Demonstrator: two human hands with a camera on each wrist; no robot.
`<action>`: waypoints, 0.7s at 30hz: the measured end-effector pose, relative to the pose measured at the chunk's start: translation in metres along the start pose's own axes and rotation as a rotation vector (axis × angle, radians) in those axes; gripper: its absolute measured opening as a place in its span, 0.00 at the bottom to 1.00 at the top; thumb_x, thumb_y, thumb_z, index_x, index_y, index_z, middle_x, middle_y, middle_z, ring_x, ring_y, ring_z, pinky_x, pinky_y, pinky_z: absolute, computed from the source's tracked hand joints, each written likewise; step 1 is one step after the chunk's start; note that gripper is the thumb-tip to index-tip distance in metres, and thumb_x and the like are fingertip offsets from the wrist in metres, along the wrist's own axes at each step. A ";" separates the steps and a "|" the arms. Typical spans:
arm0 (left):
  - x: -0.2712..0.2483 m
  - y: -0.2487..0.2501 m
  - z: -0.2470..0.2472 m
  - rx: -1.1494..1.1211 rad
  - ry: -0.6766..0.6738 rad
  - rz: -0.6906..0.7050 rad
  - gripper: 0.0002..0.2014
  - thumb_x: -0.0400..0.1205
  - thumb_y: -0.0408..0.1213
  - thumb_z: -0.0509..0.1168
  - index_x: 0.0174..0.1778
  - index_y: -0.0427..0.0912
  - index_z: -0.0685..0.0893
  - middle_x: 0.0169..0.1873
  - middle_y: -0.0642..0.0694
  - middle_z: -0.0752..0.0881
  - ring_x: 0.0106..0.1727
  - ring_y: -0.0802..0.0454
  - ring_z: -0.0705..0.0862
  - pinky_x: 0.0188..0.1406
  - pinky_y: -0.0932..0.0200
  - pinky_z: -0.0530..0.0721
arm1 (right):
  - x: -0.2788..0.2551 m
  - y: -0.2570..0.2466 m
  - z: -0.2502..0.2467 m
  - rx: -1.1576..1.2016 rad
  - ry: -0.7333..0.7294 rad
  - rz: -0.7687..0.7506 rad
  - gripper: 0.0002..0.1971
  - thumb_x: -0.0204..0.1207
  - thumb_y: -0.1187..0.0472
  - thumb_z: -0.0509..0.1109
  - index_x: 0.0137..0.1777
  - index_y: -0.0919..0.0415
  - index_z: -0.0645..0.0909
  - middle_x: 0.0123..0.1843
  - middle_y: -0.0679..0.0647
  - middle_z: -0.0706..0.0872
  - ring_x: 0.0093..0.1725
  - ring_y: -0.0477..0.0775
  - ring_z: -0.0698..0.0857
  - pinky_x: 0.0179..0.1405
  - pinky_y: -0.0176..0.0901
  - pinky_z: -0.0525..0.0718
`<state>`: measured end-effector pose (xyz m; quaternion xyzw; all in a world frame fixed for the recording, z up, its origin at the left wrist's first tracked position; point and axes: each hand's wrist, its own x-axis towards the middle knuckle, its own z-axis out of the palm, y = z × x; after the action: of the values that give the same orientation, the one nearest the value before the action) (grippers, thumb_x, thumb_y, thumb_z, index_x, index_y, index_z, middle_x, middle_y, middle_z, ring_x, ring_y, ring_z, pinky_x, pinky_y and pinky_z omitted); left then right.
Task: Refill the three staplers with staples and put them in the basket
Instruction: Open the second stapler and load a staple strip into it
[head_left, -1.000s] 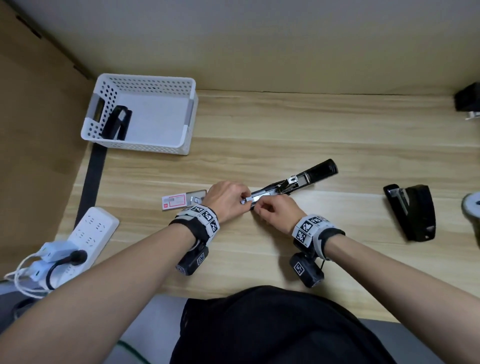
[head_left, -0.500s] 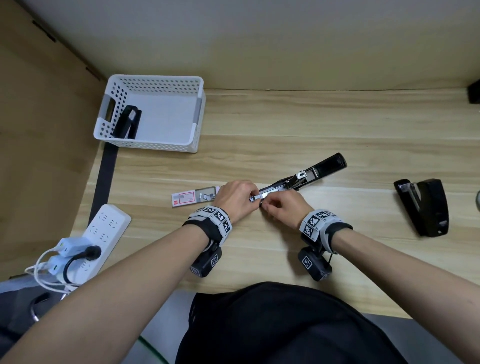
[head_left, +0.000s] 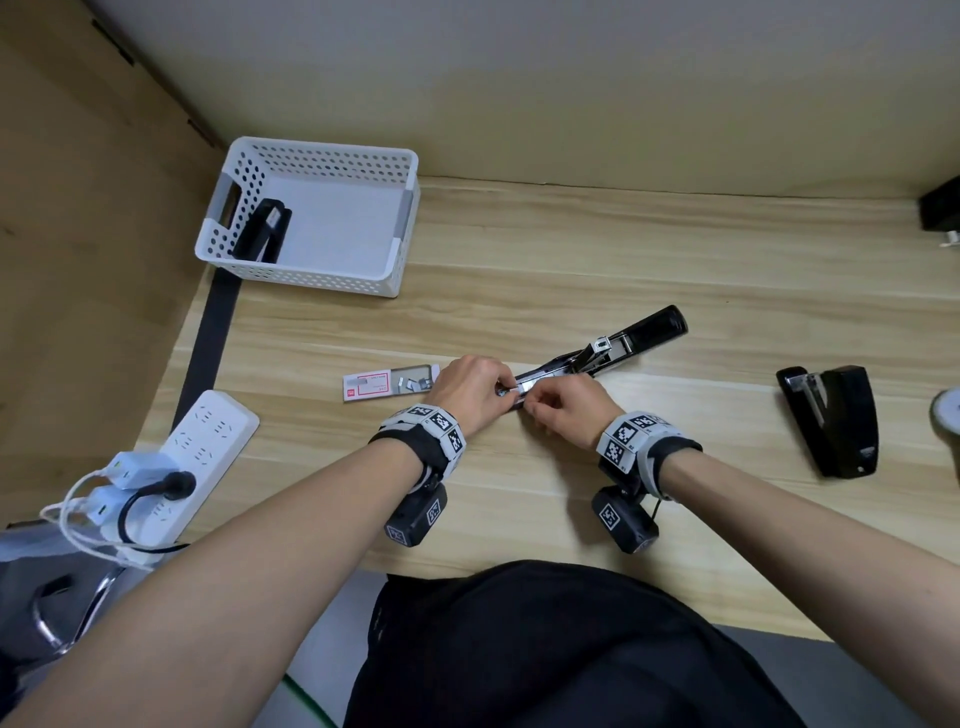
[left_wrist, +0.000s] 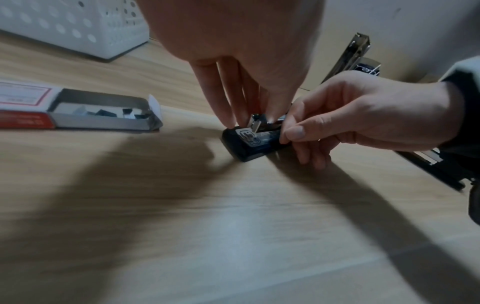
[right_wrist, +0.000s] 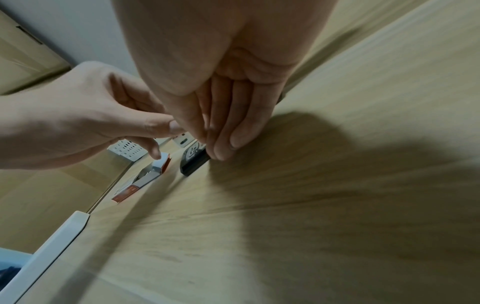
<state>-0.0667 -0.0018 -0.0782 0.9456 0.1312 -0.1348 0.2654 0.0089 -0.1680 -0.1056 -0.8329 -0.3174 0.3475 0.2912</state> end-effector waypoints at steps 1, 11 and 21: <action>-0.001 -0.001 0.000 -0.006 -0.008 0.004 0.07 0.78 0.44 0.71 0.46 0.48 0.91 0.45 0.52 0.90 0.48 0.49 0.87 0.46 0.52 0.84 | -0.001 -0.001 -0.001 -0.004 0.001 0.000 0.05 0.76 0.56 0.69 0.41 0.53 0.85 0.28 0.46 0.87 0.33 0.49 0.87 0.47 0.49 0.85; -0.002 -0.006 0.009 -0.117 0.040 -0.047 0.05 0.74 0.45 0.76 0.41 0.50 0.90 0.40 0.54 0.89 0.43 0.51 0.86 0.44 0.52 0.84 | 0.001 -0.014 -0.004 -0.088 0.234 0.050 0.09 0.76 0.51 0.69 0.44 0.53 0.88 0.38 0.50 0.89 0.42 0.55 0.85 0.44 0.47 0.82; -0.001 -0.008 0.017 -0.288 0.033 -0.164 0.09 0.70 0.41 0.77 0.32 0.58 0.84 0.30 0.61 0.82 0.37 0.54 0.84 0.37 0.57 0.84 | 0.018 -0.030 0.001 0.035 0.124 0.265 0.16 0.71 0.48 0.73 0.25 0.53 0.84 0.28 0.52 0.88 0.35 0.53 0.86 0.38 0.46 0.84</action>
<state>-0.0739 -0.0041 -0.0955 0.8859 0.2304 -0.1202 0.3843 0.0078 -0.1357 -0.0922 -0.8821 -0.1800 0.3363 0.2765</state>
